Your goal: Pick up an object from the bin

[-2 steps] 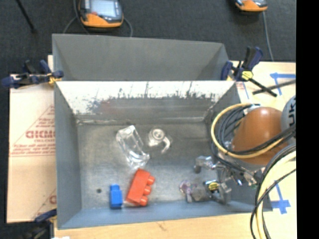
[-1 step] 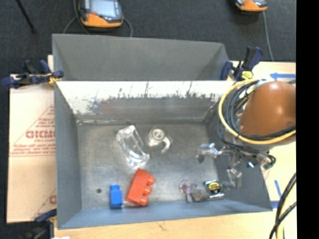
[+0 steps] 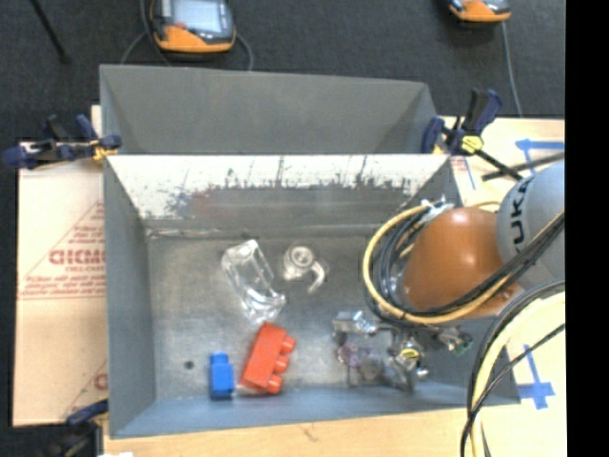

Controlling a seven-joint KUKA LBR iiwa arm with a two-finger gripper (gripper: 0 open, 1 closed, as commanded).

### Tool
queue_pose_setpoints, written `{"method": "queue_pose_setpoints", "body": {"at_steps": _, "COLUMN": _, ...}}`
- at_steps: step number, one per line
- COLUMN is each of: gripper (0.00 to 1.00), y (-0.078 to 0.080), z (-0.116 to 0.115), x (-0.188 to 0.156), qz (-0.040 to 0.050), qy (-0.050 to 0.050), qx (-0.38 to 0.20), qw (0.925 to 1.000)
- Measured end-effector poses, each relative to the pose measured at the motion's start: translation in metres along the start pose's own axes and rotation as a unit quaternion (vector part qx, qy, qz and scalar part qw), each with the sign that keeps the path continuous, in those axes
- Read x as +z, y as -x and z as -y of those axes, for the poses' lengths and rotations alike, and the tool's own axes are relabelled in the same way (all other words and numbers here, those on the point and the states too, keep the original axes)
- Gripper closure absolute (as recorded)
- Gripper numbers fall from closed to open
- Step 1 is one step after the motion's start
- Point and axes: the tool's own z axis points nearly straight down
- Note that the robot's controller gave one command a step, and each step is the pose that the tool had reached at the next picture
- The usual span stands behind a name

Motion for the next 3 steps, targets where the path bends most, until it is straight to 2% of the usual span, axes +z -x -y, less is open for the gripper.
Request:
{"method": "queue_pose_setpoints", "body": {"at_steps": 1, "gripper": 0.00, "y": 0.018, "z": -0.018, "x": -0.003, "qz": -0.0007, "qy": 0.000, "qx": 0.037, "qw": 0.9993}}
{"method": "queue_pose_setpoints", "body": {"at_steps": 2, "gripper": 0.00, "y": 0.037, "z": -0.037, "x": -0.004, "qz": -0.0014, "qy": 0.000, "qx": 0.116, "qw": 0.9933}}
{"method": "queue_pose_setpoints", "body": {"at_steps": 3, "gripper": 1.00, "y": 0.035, "z": -0.037, "x": -0.004, "qz": -0.0032, "qy": 0.001, "qx": 0.115, "qw": 0.9934}}
